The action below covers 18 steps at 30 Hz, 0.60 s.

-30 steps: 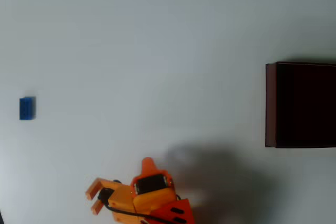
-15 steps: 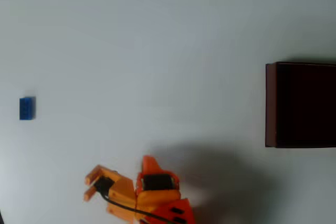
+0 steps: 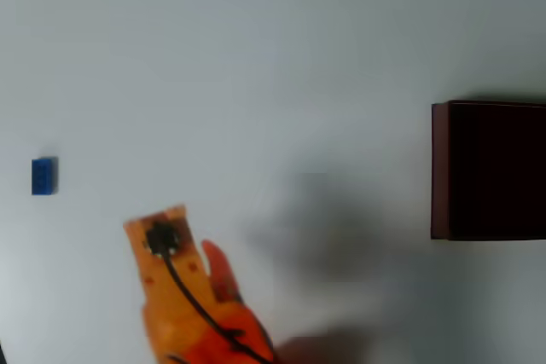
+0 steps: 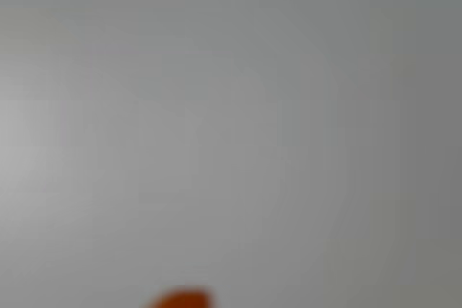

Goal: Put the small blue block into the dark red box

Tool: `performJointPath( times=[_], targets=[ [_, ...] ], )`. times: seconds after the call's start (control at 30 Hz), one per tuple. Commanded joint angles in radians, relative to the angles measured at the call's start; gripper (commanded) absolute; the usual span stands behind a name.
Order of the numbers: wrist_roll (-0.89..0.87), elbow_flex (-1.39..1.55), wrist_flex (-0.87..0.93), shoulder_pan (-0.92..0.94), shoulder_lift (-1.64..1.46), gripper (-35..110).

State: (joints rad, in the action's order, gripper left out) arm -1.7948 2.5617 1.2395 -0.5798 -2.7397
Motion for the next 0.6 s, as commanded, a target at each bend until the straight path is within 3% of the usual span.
performJointPath(
  times=[0.0,0.23,0.57],
  targets=[
    [-0.224,-0.373,0.066,-0.109,0.413,20],
    [-0.609,-0.611,0.038,-0.249,0.807,20],
    [-0.68,-1.066,0.143,-0.242,1.255,21]
  ],
)
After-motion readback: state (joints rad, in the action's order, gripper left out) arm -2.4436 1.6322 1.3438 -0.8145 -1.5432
